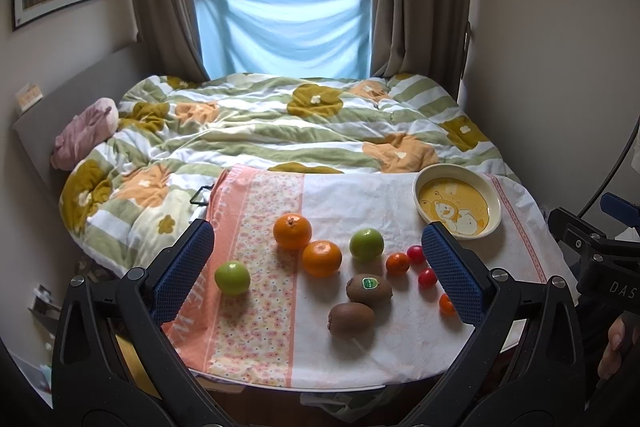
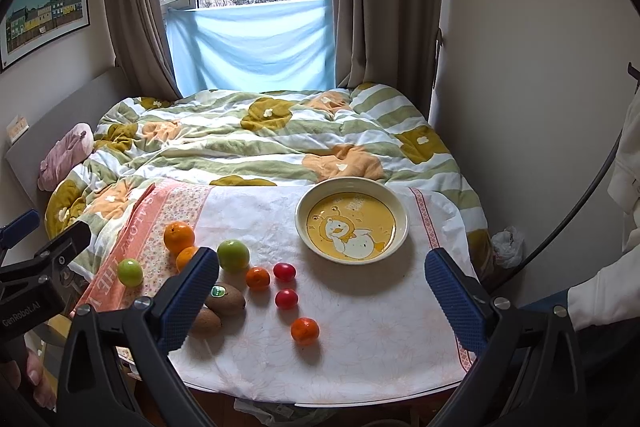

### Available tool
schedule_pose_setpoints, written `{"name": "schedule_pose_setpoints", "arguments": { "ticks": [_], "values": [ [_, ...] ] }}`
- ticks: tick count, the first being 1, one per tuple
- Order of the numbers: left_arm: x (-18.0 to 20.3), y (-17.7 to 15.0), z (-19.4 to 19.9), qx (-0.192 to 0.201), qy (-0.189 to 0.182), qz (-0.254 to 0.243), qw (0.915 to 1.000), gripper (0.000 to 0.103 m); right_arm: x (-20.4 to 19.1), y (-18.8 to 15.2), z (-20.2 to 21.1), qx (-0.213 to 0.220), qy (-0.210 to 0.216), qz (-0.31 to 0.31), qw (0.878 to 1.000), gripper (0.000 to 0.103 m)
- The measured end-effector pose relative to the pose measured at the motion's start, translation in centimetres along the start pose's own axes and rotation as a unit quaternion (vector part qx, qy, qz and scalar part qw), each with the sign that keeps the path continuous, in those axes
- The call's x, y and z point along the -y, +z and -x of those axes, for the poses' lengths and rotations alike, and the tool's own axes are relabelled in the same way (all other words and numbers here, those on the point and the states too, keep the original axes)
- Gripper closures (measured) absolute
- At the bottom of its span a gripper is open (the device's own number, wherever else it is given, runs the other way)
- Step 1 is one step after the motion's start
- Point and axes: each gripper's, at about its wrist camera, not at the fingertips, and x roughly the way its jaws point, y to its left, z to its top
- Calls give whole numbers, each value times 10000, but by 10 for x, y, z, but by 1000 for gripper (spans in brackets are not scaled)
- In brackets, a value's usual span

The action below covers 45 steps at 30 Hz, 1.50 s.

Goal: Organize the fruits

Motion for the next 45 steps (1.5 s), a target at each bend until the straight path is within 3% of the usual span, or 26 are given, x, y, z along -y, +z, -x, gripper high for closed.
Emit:
{"name": "schedule_pose_setpoints", "arguments": {
  "ticks": [45],
  "values": [
    [-2,10,3,-49,-110,-85,9999,0,4,0,0,-4,28,-38,10000,0]
  ]
}}
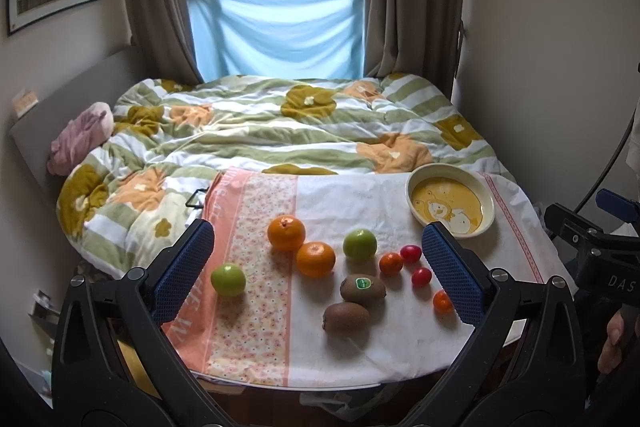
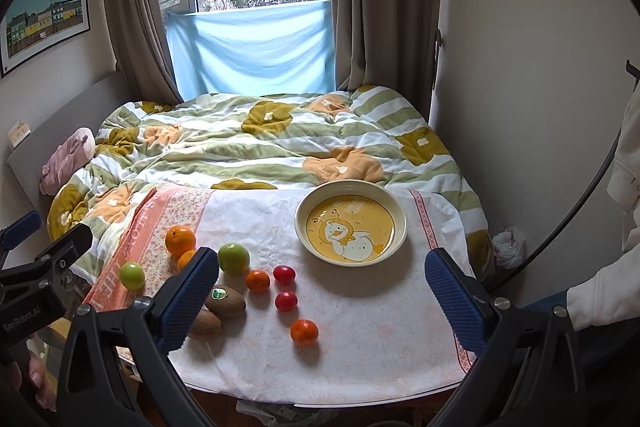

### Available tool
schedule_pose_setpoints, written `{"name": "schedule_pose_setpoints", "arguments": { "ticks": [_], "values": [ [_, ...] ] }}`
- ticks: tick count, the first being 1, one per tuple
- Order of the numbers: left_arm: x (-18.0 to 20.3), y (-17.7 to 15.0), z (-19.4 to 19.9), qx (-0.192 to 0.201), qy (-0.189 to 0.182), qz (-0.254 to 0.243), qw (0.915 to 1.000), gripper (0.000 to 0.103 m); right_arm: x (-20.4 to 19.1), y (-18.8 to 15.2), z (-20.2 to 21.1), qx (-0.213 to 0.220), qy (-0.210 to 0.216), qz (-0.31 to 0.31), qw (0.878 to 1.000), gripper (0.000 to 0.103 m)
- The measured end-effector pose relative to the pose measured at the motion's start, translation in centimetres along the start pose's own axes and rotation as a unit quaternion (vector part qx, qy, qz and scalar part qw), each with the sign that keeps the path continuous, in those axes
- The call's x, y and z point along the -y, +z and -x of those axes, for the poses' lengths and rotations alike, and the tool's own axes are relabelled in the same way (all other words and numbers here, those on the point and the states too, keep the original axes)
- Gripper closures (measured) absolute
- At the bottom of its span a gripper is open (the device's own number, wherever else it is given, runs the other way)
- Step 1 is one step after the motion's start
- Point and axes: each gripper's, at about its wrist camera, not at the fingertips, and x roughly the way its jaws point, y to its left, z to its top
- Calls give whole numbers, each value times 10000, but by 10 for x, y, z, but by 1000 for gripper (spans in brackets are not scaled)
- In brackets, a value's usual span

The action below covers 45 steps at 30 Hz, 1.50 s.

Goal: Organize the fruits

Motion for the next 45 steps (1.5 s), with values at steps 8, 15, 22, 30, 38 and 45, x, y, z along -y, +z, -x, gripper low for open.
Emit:
{"name": "schedule_pose_setpoints", "arguments": {
  "ticks": [8,15,22,30,38,45],
  "values": [
    [-9,-27,-22,-364,-345,-298,9983,0,0,2,-7,-192,-47,-85,9998,0],
    [-14,-67,-63,-861,-758,-611,9915,0,-5,-34,-45,-550,-47,-254,9981,0],
    [-4,-107,-111,-1326,-924,-679,9845,0,-6,-72,-85,-881,-55,-226,9958,0],
    [15,-141,-148,-1651,-902,-450,9811,0,2,-100,-129,-1290,80,-68,9916,0],
    [33,-148,-172,-1782,-588,-421,9813,10,4,-109,-155,-1621,346,229,9859,5],
    [46,-153,-182,-1925,-330,-482,9796,12,1,-114,-171,-1840,612,481,9798,17]
  ]
}}
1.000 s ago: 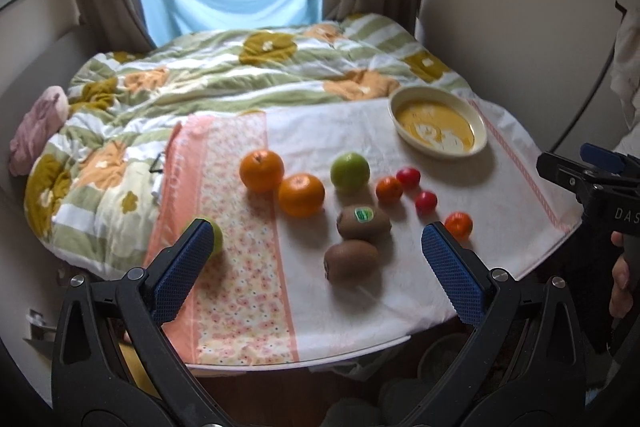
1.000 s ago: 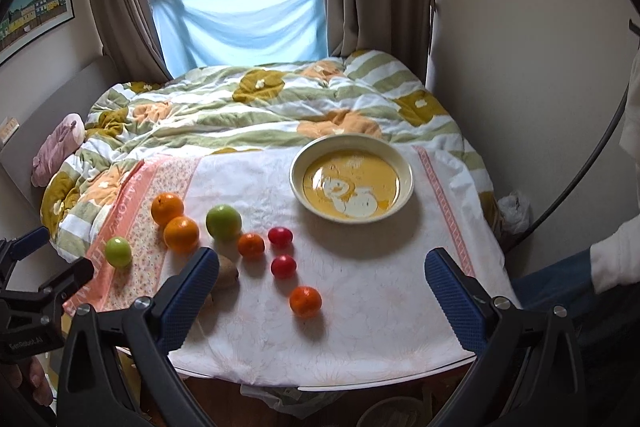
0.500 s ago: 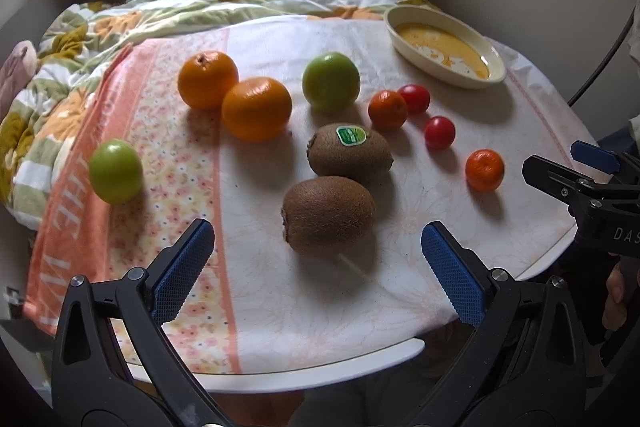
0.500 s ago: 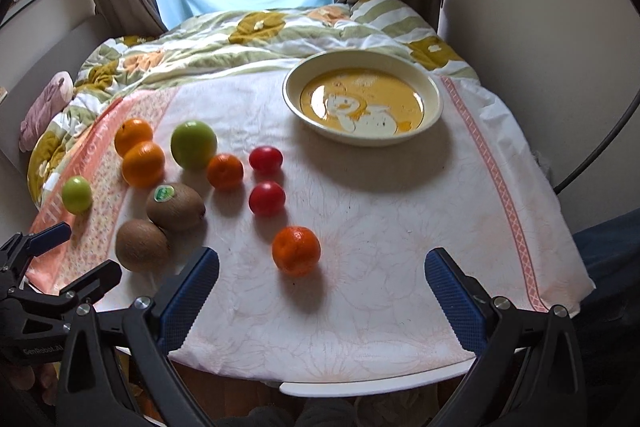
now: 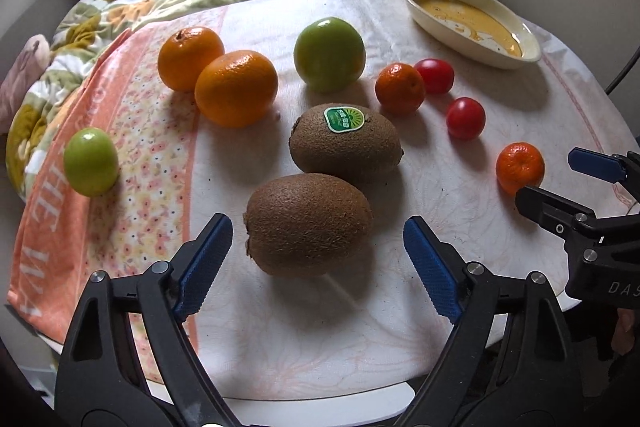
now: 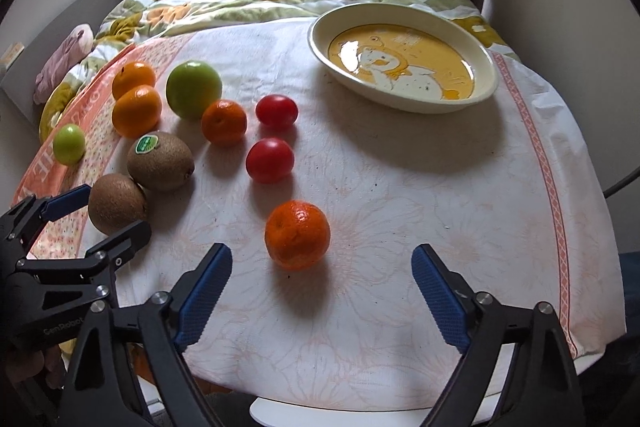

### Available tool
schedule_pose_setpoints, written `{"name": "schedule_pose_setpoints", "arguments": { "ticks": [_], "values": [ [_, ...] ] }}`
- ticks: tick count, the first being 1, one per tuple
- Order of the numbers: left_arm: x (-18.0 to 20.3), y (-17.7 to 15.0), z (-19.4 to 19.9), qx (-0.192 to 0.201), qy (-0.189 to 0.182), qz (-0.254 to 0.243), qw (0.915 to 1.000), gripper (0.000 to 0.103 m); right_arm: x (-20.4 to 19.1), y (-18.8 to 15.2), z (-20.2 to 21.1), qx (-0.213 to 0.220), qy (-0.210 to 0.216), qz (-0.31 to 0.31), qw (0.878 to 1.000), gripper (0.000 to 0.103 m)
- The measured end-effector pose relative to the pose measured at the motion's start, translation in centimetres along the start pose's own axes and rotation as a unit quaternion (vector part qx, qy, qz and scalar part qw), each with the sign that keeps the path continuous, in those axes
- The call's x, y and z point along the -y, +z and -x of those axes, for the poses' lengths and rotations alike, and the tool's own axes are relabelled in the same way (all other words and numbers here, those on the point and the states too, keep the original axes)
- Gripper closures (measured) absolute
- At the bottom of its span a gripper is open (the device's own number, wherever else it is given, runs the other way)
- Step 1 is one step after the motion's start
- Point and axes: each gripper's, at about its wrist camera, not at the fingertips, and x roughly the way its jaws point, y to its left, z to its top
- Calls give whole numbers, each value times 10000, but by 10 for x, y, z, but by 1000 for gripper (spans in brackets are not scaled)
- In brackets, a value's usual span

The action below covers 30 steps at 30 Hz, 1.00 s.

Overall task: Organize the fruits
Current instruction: 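Reach the left tool to the kiwi while the right tool reaches the tangerine, then close the left tool on the kiwi while the right tool grasps the tangerine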

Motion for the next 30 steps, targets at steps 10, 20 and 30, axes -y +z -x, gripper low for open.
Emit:
{"name": "schedule_pose_setpoints", "arguments": {
  "ticks": [10,20,30],
  "values": [
    [-1,-3,-8,-126,134,70,9998,36,-6,1,-16,-119,165,260,9995,33],
    [-8,-3,-6,-162,60,113,9998,36,-13,1,-25,-152,148,381,9990,53],
    [-19,-4,0,-110,33,155,9998,36,-18,3,-26,-50,4,464,9989,69]
  ]
}}
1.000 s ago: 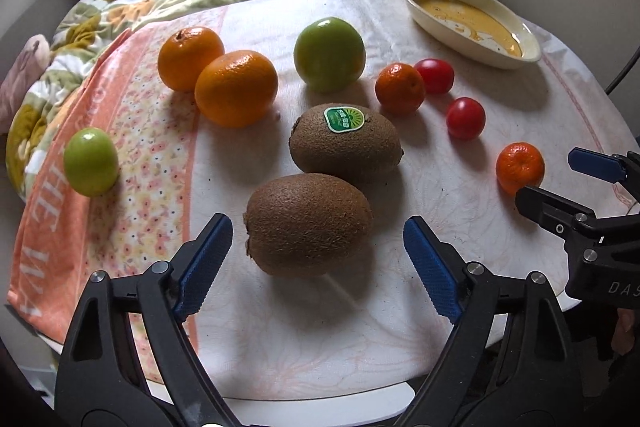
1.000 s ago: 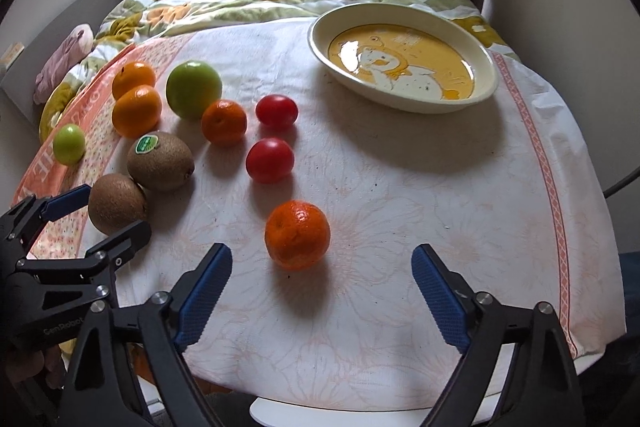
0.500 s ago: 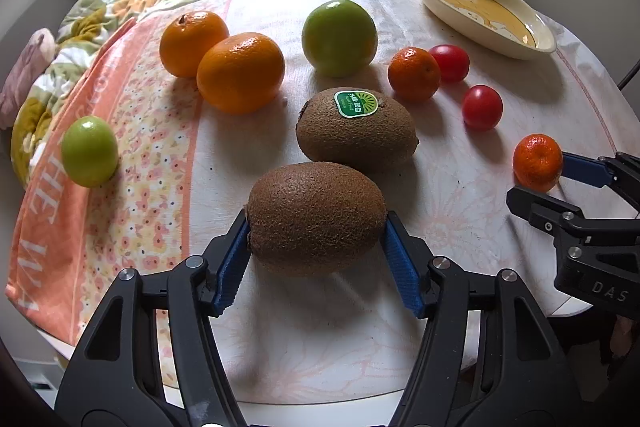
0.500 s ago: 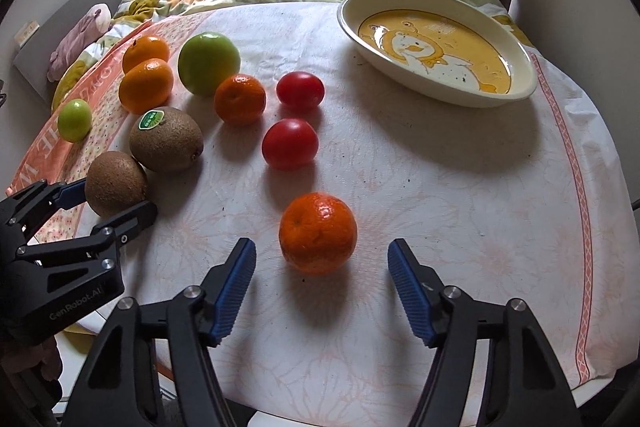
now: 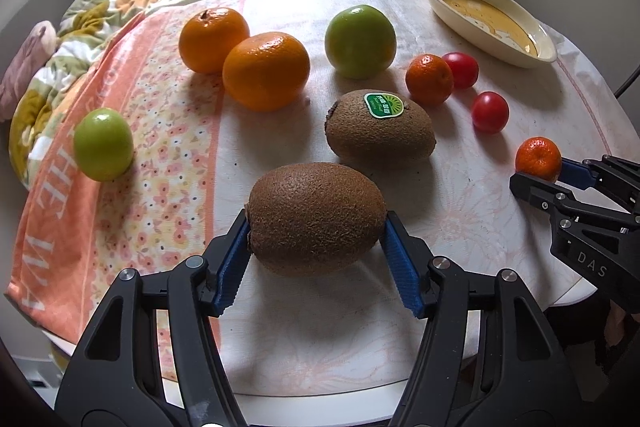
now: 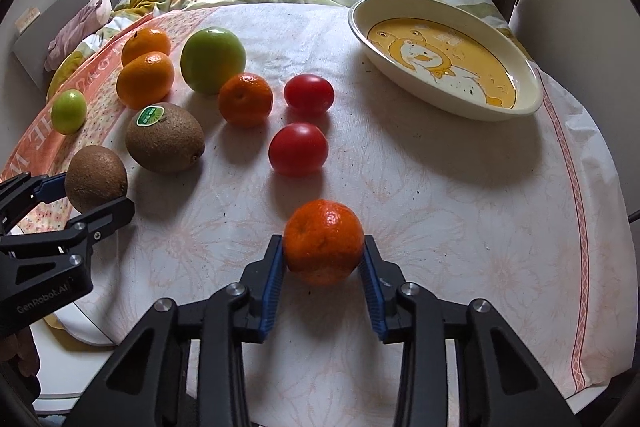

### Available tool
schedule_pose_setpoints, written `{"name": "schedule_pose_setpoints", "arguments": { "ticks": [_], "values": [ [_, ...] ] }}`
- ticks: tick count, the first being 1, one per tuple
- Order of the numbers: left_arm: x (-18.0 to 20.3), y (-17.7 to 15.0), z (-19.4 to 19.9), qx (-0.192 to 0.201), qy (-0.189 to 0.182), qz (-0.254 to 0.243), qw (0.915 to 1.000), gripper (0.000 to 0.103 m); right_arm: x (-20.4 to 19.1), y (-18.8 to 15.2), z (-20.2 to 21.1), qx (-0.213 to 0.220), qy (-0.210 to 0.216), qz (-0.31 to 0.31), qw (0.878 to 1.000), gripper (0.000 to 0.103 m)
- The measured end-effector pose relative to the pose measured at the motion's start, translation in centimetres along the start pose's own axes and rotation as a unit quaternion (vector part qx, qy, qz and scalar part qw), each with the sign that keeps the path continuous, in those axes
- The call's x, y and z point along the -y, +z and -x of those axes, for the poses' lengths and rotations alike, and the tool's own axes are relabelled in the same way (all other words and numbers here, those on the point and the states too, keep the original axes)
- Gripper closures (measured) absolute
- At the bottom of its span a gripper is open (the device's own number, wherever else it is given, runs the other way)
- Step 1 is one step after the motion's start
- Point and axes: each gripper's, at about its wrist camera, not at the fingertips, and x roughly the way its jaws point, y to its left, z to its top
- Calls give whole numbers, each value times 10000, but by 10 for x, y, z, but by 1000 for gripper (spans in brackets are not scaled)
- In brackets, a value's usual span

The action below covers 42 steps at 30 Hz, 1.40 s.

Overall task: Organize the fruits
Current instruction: 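Close the left tool on the kiwi while the right tool grasps the tangerine, then carry the kiwi into the duck bowl and open the left tool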

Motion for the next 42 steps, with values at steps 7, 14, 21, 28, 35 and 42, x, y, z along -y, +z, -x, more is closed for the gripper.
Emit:
{"name": "schedule_pose_setpoints", "arguments": {
  "ticks": [7,14,21,28,35,42],
  "values": [
    [-8,3,14,122,-59,20,9999,36,-4,1,14,123,-45,-54,9999,69],
    [-18,23,56,566,-172,-11,9982,36,-7,11,50,393,-83,-262,9988,69],
    [-15,67,93,1080,-341,-347,9930,36,6,38,101,745,-52,-681,9949,69],
    [12,126,96,1277,-601,-607,9881,36,42,71,121,1020,-150,-817,9913,69],
    [59,176,73,1213,-805,-687,9870,36,98,110,114,1109,-46,-892,9898,69],
    [118,225,21,940,-983,-759,9878,36,153,137,86,1011,88,-864,9911,69]
  ]
}}
